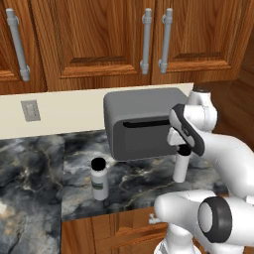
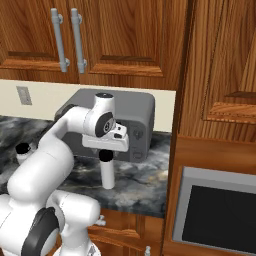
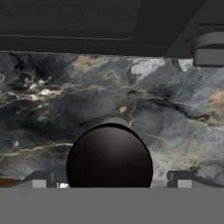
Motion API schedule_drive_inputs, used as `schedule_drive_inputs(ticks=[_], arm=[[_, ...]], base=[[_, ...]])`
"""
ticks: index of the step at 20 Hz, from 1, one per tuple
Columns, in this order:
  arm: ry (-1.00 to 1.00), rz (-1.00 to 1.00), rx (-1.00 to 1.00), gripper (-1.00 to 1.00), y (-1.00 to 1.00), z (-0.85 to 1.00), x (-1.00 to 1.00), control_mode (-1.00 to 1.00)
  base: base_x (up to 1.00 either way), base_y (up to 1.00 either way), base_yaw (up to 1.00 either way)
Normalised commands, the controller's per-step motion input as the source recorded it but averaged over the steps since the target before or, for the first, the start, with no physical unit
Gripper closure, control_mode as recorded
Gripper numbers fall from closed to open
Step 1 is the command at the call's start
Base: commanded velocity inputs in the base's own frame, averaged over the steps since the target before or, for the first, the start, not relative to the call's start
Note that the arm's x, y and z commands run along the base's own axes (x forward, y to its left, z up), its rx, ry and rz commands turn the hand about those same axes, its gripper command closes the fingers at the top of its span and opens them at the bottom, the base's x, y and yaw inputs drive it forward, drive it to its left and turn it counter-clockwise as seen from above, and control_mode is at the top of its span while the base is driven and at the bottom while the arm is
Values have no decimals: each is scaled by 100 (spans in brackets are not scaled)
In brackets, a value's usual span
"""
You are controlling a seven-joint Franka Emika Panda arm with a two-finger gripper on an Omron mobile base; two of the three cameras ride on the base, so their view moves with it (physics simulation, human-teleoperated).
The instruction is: Move the drinks to the dining counter.
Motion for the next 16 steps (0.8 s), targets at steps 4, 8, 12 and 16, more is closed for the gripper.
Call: schedule_drive_inputs(ticks=[4, 8, 12, 16], arm=[[-2, 1, 0, -100, -2, -13, 0, -100], [0, 0, 0, -100, 0, -9, 0, -100], [0, 0, 0, -100, 0, -7, 1, -100], [0, 0, 0, -100, 0, -5, 0, -100]], base=[[0, 0, 0], [0, 0, 0], [0, 0, 0], [0, 0, 0]])
